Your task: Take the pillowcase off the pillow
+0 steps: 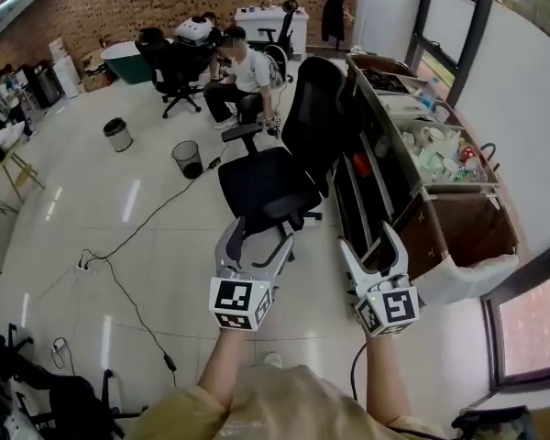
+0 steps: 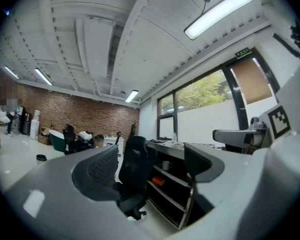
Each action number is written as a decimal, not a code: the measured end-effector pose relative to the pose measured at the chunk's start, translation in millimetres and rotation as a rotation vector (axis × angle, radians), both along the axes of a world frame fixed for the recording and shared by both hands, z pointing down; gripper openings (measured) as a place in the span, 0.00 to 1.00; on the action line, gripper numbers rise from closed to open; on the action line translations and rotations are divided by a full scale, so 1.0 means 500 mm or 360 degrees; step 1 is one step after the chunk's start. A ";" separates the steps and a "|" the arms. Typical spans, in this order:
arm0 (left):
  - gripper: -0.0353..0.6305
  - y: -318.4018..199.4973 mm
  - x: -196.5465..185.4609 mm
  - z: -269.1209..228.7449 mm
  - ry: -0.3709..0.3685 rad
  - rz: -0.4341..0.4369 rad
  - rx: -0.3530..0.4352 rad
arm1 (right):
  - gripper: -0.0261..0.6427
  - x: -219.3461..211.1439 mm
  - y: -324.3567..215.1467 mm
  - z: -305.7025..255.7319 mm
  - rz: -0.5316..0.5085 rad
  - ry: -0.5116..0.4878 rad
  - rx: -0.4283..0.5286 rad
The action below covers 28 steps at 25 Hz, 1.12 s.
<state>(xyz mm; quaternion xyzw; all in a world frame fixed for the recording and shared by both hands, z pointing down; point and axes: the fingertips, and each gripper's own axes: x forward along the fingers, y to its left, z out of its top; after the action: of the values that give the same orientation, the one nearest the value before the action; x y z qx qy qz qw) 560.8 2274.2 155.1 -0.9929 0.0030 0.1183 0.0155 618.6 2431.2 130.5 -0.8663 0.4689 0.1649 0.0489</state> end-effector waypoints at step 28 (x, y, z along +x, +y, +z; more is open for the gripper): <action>0.66 -0.569 0.259 0.275 -0.0014 -0.1524 -0.0079 | 0.57 0.425 -0.790 0.187 -0.1685 0.0006 0.0172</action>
<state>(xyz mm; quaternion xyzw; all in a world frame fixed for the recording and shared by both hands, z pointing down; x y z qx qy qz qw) 690.2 1989.7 292.6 -0.8805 0.4626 0.0937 0.0446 831.0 2036.3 224.2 -0.5072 0.8328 0.1433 0.1692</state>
